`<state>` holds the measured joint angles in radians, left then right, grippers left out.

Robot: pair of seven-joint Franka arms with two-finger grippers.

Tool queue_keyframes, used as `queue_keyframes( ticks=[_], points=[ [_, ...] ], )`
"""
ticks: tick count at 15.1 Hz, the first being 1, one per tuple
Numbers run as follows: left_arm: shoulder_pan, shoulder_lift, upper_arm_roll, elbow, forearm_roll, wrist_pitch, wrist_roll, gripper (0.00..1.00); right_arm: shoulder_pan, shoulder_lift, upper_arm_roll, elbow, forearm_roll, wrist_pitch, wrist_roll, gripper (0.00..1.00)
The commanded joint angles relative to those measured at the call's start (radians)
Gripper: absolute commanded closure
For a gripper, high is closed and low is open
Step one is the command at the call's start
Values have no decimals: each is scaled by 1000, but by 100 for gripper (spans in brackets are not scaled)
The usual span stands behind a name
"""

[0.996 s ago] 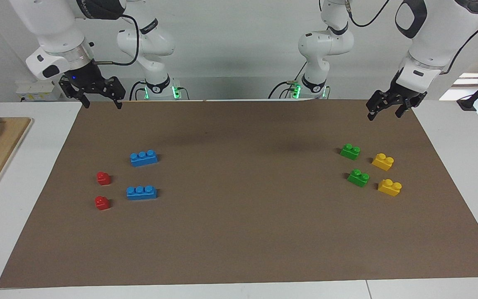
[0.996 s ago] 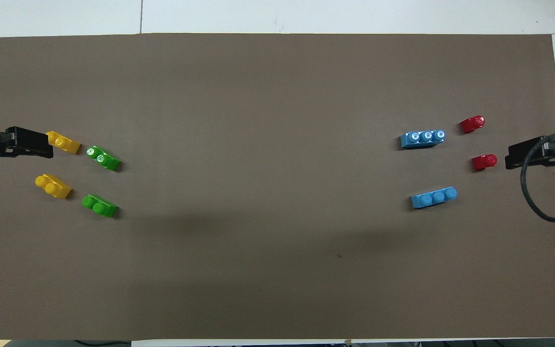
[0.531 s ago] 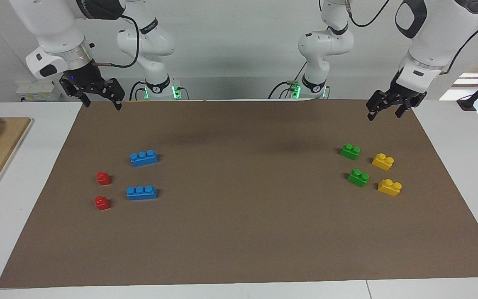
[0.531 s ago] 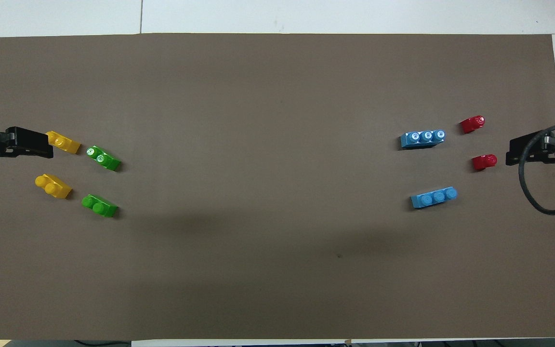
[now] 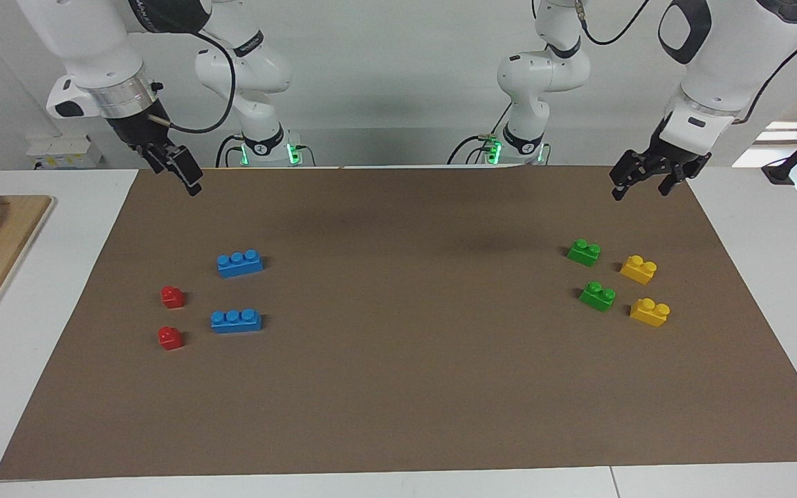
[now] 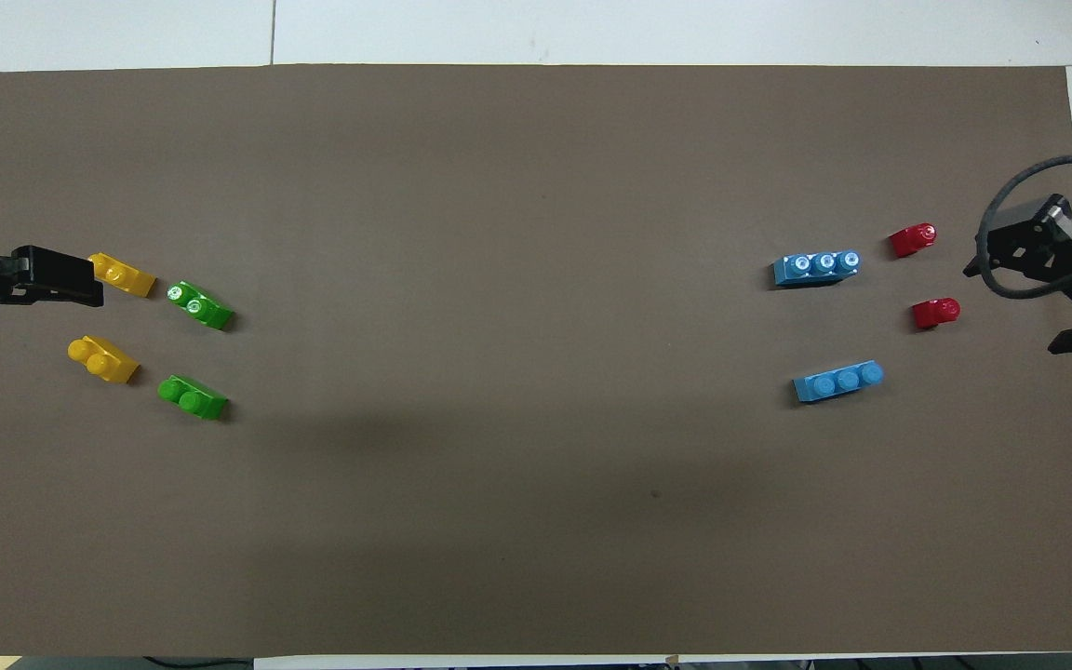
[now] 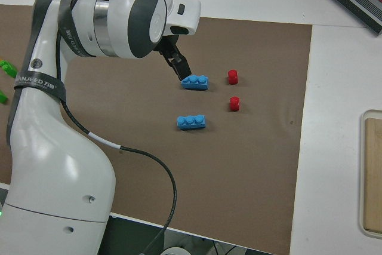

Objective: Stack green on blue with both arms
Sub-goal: 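Reach the left gripper to the green brick while the right gripper reaches the blue brick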

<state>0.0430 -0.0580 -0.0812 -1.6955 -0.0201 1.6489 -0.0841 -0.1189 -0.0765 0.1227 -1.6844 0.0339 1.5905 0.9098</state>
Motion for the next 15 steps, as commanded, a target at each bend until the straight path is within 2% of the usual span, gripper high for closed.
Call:
queue_keyframes(
  ticks=[1, 3, 5, 7, 9, 11, 15],
  points=[
    [0, -6, 6, -4, -9, -4, -14, 0, -4, -10, 5, -37, 70, 29, 246, 3],
    [3, -6, 6, -4, -9, -9, -11, 0, -18, 26, 5, -29, 110, 29, 300, 3],
    [2, -6, 6, -3, -9, -15, -11, 0, -59, 73, -3, -12, 202, 35, 378, 2],
    [2, -8, 6, -3, -9, -18, -9, 0, -90, 119, -3, -2, 259, 51, 390, 2],
    [3, -16, 5, -6, -9, -12, -17, 0, -119, 164, -3, -3, 264, 94, 377, 0],
    [6, -38, 6, -59, -9, 11, -61, 0, -130, 210, -3, -3, 268, 120, 370, 0],
    [14, -106, 5, -243, -9, 184, -306, 0, -150, 286, -3, -12, 307, 155, 288, 0]
  ],
)
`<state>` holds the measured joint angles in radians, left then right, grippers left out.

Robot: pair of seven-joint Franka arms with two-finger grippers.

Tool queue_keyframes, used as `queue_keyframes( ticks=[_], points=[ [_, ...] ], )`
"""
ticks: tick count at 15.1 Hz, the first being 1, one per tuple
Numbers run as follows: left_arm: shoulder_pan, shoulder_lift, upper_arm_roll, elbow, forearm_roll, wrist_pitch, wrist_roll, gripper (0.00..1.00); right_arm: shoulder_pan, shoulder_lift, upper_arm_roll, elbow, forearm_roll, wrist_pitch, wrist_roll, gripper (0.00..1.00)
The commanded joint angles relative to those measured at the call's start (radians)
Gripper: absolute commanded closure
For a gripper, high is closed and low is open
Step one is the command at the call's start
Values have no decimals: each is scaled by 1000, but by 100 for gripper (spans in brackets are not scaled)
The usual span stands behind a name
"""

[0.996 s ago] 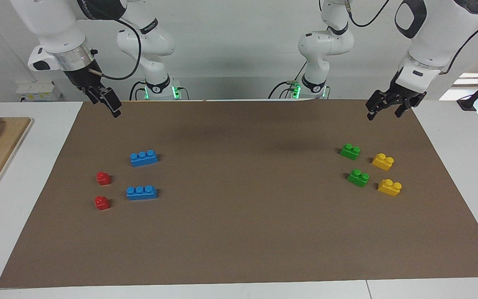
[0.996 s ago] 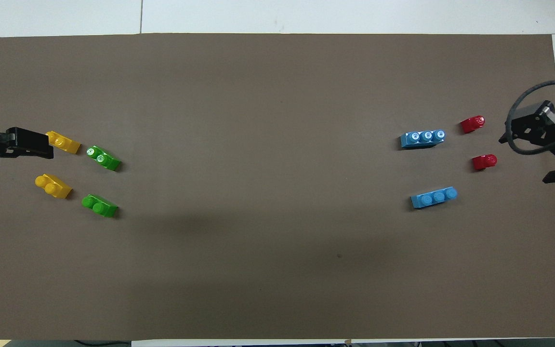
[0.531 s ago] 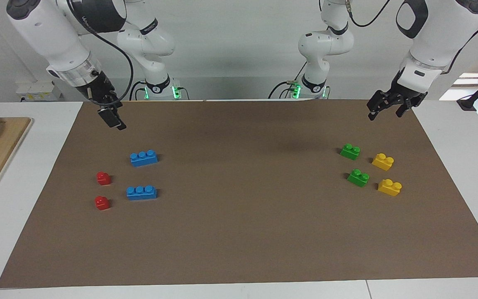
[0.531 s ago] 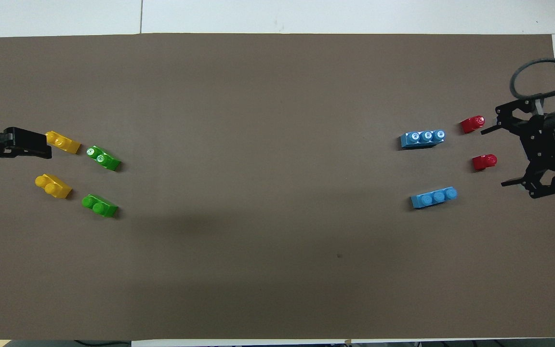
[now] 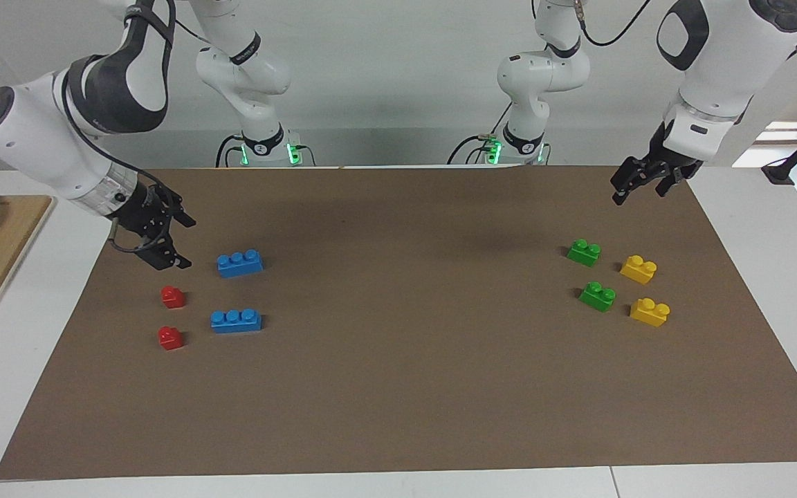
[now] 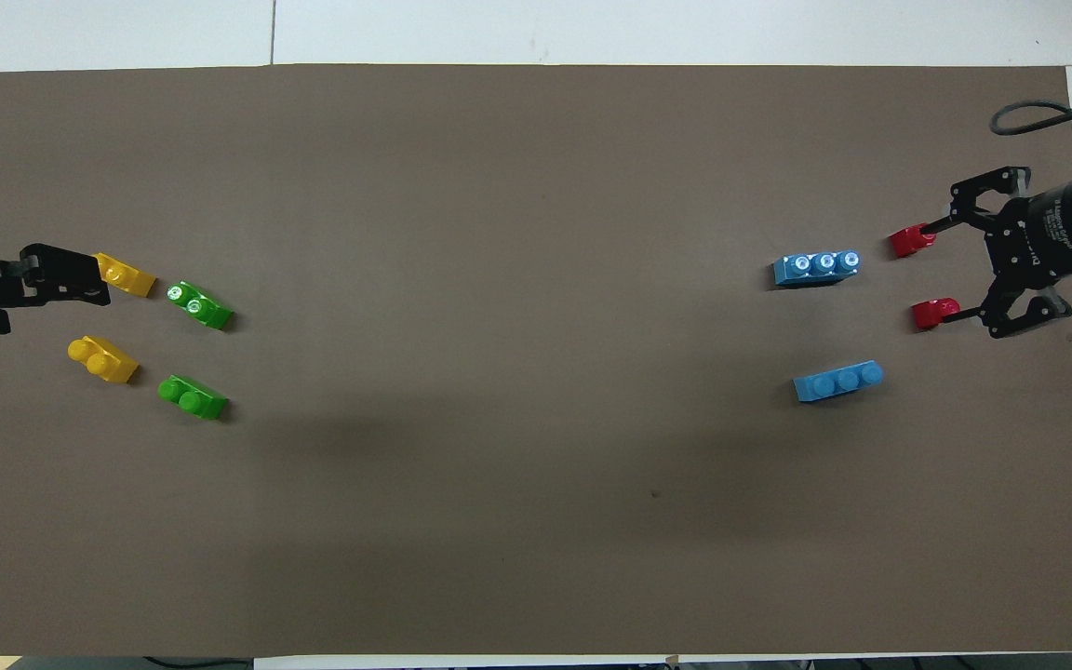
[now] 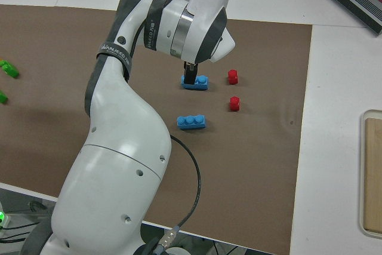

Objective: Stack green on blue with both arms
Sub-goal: 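Reach the left gripper to the green brick while the right gripper reaches the blue brick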

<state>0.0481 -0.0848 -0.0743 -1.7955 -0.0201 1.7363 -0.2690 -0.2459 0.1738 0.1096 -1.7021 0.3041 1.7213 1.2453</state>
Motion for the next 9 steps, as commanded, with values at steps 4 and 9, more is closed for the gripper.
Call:
queue_keyframes(
  ticks=[4, 9],
  points=[
    [7, -93, -2, -264, -11, 224, -396, 0, -36, 95, 10, -4, 67, 64, -102, 0],
    [-5, -11, -2, -351, -11, 413, -602, 0, -36, 165, 10, -21, 139, 136, -107, 0]
  ],
)
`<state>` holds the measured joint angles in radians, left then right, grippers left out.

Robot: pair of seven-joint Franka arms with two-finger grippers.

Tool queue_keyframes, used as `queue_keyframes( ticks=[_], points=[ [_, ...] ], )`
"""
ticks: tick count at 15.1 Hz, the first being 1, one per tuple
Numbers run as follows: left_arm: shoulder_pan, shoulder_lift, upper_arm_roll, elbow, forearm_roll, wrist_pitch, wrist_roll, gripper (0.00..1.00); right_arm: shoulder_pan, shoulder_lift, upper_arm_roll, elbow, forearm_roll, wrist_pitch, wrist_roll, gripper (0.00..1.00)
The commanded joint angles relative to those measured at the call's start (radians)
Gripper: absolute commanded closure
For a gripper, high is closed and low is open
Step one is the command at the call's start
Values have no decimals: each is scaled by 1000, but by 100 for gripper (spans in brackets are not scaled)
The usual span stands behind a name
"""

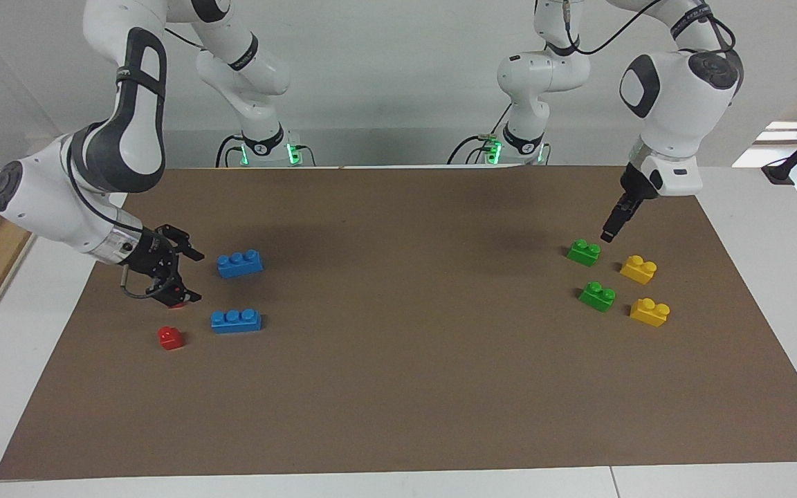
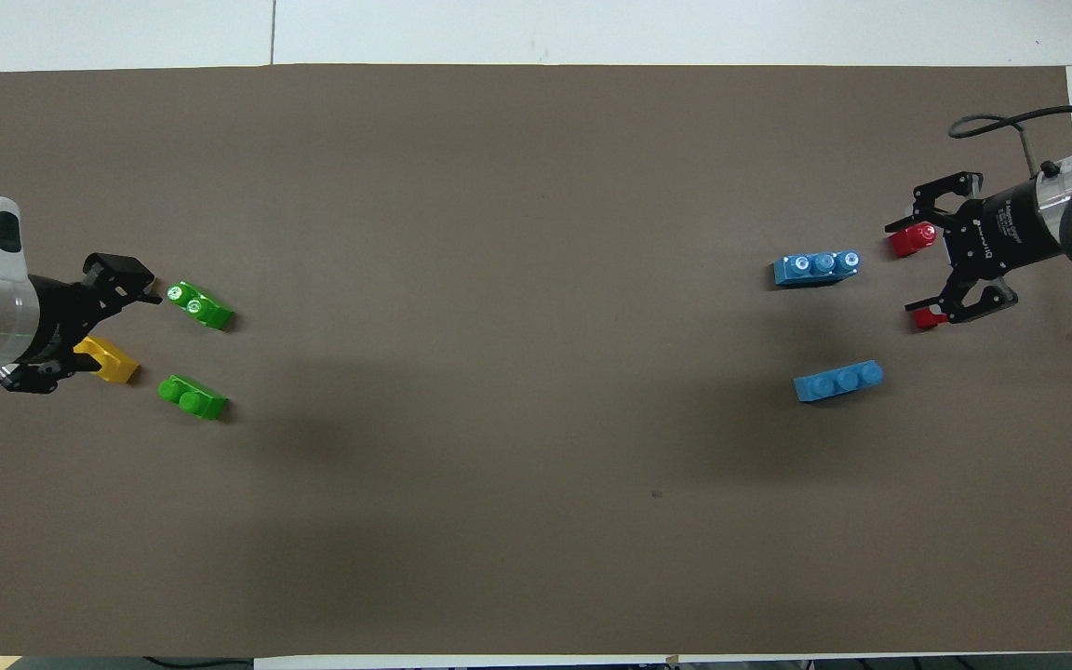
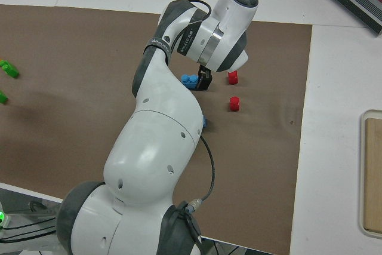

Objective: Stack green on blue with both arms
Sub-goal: 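Reach the left gripper to the green brick while the right gripper reaches the blue brick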

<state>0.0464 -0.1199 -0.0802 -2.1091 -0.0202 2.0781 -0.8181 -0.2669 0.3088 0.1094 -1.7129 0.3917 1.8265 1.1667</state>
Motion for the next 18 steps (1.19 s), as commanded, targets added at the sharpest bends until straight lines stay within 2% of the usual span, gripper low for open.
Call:
queue_keyframes(
  ticks=[1, 10, 18],
  points=[
    [-3, 51, 3, -35, -9, 85, -52, 0, -15, 42, 10, -11, 56, 54, -30, 0],
    [39, 226, 5, -22, -9, 279, -78, 0, -3, 130, 12, -10, 96, 187, -61, 0],
    [55, 333, 3, 20, -14, 326, -131, 0, 5, 190, 15, -10, 131, 264, -119, 0]
  ],
)
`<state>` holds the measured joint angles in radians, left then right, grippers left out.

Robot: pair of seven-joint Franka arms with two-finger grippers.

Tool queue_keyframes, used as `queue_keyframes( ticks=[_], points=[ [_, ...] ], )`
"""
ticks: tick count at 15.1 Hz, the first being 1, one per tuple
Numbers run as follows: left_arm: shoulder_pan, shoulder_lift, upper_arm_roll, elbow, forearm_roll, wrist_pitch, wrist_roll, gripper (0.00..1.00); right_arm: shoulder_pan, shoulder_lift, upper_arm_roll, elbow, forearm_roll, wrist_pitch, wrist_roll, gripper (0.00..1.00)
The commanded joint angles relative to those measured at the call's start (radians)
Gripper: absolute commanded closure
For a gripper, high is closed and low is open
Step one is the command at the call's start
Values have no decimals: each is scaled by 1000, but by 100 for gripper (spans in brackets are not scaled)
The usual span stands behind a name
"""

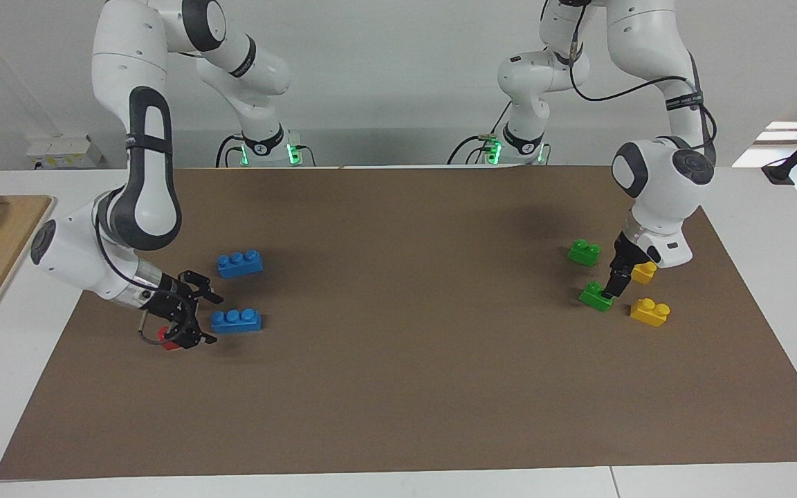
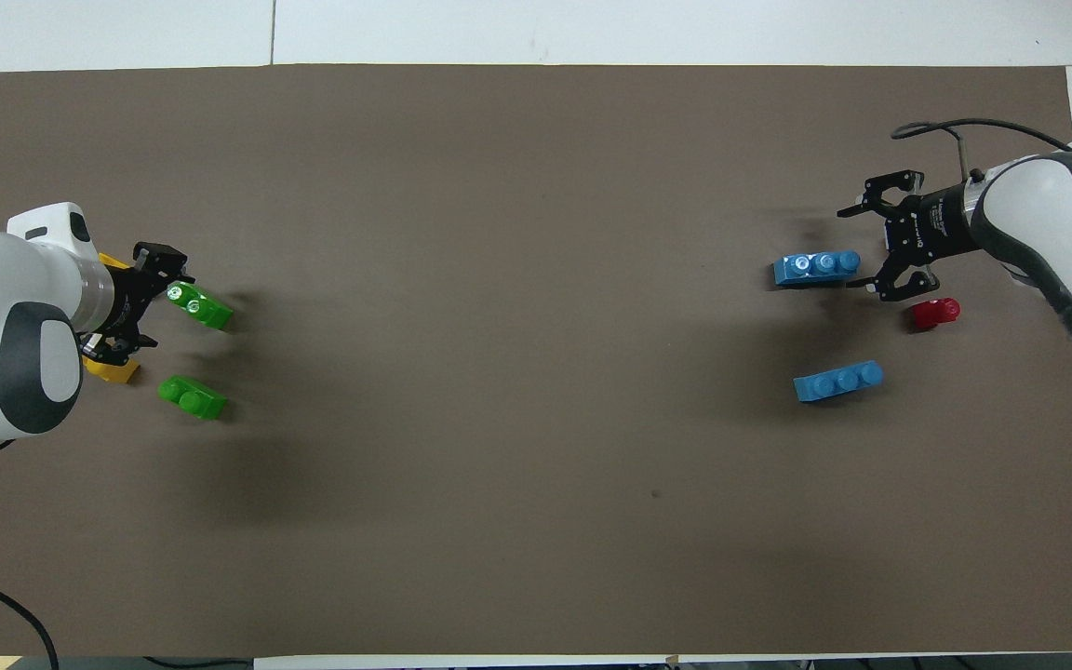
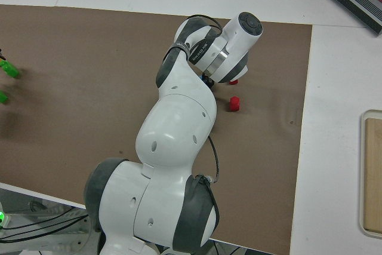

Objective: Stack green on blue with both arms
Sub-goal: 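Grasp the green brick with the left gripper while the right gripper grasps the blue brick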

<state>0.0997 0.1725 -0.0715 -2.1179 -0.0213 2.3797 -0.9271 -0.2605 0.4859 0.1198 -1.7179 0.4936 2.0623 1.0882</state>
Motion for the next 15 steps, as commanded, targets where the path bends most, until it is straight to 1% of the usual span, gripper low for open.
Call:
queue_keyframes(
  ticks=[1, 3, 6, 9, 10, 11, 12, 13, 14, 15],
  points=[
    [-1, 51, -4, 30, -12, 30, -22, 0, -2, 11, 4, -9, 29, 41, -44, 0],
    [-3, 73, -5, 32, -12, 58, -22, 0, -2, 22, 4, -11, 29, 48, -45, 0],
    [-6, 96, -4, 44, -11, 49, -21, 0, 6, 23, 4, -20, 29, 70, -48, 0],
    [-8, 104, -5, 39, -11, 47, -22, 0, 6, 19, 4, -45, 36, 91, -86, 9],
    [-3, 104, -5, 39, -11, 50, -21, 6, 7, 17, 4, -48, 39, 90, -87, 10],
    [1, 105, -5, 38, -11, 55, -18, 15, 9, 17, 4, -52, 39, 90, -88, 16],
    [3, 107, -5, 39, -11, 58, -15, 32, 9, 16, 4, -52, 39, 90, -90, 25],
    [5, 110, -5, 42, -11, 58, -13, 68, 7, 16, 4, -51, 39, 84, -102, 35],
    [3, 110, -5, 44, -11, 59, -12, 100, 7, 16, 4, -43, 39, 75, -137, 51],
    [3, 110, -5, 49, -11, 56, -9, 100, 6, 16, 4, -42, 39, 70, -166, 67]
  ],
)
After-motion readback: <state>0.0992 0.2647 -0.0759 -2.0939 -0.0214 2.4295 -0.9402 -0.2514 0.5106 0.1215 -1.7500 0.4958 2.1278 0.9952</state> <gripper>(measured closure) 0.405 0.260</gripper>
